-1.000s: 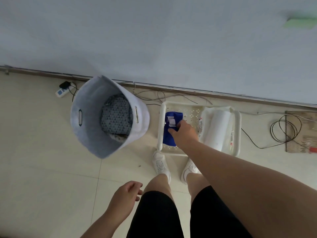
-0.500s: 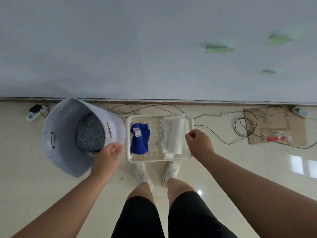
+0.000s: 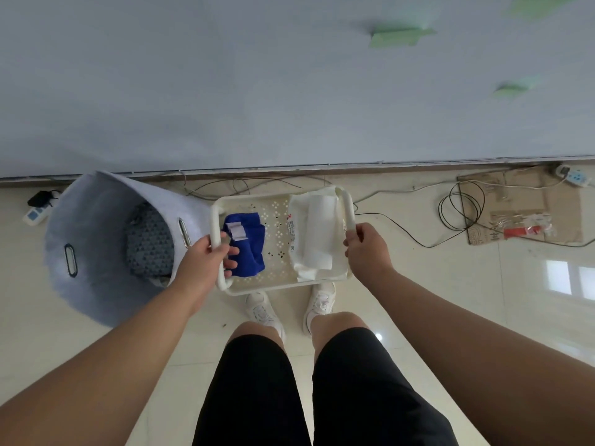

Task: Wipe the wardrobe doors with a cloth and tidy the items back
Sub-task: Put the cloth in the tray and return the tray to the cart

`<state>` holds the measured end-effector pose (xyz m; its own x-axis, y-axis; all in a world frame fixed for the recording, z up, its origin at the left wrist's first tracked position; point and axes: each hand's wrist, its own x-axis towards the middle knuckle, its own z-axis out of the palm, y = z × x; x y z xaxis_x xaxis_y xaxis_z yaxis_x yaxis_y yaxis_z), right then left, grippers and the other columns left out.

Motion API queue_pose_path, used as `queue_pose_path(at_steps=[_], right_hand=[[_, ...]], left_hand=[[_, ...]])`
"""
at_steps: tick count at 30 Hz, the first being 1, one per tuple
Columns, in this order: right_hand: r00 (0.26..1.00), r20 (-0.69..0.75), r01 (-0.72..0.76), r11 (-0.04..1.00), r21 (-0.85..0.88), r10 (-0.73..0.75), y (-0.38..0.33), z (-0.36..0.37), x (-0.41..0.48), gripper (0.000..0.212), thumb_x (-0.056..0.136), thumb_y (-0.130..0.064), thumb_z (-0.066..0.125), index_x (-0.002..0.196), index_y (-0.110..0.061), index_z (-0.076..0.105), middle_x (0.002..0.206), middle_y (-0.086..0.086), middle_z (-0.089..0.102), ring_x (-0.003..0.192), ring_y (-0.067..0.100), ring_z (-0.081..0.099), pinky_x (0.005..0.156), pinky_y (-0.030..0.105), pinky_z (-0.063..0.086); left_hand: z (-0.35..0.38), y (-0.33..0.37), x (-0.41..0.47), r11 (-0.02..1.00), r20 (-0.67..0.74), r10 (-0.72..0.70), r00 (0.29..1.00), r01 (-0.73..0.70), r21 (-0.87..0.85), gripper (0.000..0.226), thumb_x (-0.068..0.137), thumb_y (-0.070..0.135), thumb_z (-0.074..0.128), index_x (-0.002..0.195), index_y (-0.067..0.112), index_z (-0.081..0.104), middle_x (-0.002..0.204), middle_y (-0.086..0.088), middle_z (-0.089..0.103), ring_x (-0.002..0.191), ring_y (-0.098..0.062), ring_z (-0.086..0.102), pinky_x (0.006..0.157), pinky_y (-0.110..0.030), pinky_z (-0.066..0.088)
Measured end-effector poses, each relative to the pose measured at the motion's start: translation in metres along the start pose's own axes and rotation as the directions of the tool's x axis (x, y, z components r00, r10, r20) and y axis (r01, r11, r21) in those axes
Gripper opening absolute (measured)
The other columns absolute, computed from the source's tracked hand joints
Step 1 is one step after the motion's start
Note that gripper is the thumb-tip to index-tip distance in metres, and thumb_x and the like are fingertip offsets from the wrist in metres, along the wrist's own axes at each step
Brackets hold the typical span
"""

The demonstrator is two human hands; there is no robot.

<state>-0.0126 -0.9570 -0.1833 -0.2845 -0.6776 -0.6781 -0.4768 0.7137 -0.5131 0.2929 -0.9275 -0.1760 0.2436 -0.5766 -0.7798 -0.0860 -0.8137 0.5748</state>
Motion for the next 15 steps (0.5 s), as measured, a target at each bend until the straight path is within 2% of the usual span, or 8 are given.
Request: queue_pose_path(at_steps=[2, 5, 8, 10, 15], right_hand=[[1.0, 0.005, -0.018, 0.999, 0.034, 0.018, -0.003, 0.0, 0.003, 0.018, 0.105, -0.031, 0.044, 0.096, -0.023, 0.058, 0.092, 0.0, 0.068, 0.079, 0.022, 0.065, 0.068, 0.038, 0.054], [0.998, 0.04, -0.054, 0.998, 0.017, 0.053, -0.007, -0.005, 0.0, 0.018, 0.104, -0.028, 0.045, 0.095, -0.021, 0.059, 0.09, 0.001, 0.069, 0.072, 0.017, 0.063, 0.06, 0.031, 0.05], [0.996, 0.059, -0.061, 0.995, -0.076, 0.066, -0.014, -0.017, -0.014, 0.02, 0.104, -0.03, 0.044, 0.099, -0.018, 0.059, 0.093, 0.003, 0.069, 0.081, 0.024, 0.067, 0.069, 0.04, 0.057], [0.996, 0.056, -0.063, 0.993, -0.101, 0.068, -0.022, -0.028, -0.032, 0.021, 0.104, -0.031, 0.044, 0.098, -0.017, 0.059, 0.093, 0.005, 0.069, 0.085, 0.027, 0.068, 0.073, 0.044, 0.057], [0.996, 0.089, -0.008, 0.988, -0.151, 0.022, -0.052, -0.066, -0.096, 0.022, 0.103, -0.03, 0.046, 0.095, -0.016, 0.06, 0.091, 0.007, 0.072, 0.072, 0.019, 0.066, 0.058, 0.03, 0.05]], left_hand=[[0.001, -0.003, 0.0, 1.0, -0.013, -0.007, 1.0, 0.006, -0.029, 0.015, 0.106, 0.027, 0.058, 0.116, 0.029, 0.069, 0.095, 0.0, 0.08, 0.077, -0.015, 0.072, 0.067, -0.031, 0.061], [-0.002, -0.002, -0.005, 0.997, -0.001, -0.068, 0.998, 0.068, -0.047, 0.014, 0.105, 0.025, 0.059, 0.113, 0.022, 0.07, 0.092, -0.005, 0.076, 0.077, -0.02, 0.068, 0.073, -0.038, 0.061], [-0.005, 0.006, -0.025, 0.995, 0.017, -0.094, 0.995, 0.094, -0.034, 0.021, 0.104, 0.027, 0.059, 0.112, 0.011, 0.069, 0.089, -0.007, 0.07, 0.073, -0.02, 0.066, 0.067, -0.036, 0.059], [-0.011, 0.013, -0.046, 0.995, 0.02, -0.093, 0.995, 0.093, -0.029, 0.022, 0.104, 0.027, 0.058, 0.11, 0.009, 0.068, 0.088, -0.007, 0.069, 0.072, -0.019, 0.067, 0.063, -0.033, 0.059], [-0.036, 0.028, -0.115, 0.994, 0.04, -0.094, 0.995, 0.096, -0.056, 0.02, 0.105, 0.025, 0.057, 0.11, 0.009, 0.068, 0.088, -0.008, 0.069, 0.073, -0.019, 0.068, 0.07, -0.037, 0.061]])
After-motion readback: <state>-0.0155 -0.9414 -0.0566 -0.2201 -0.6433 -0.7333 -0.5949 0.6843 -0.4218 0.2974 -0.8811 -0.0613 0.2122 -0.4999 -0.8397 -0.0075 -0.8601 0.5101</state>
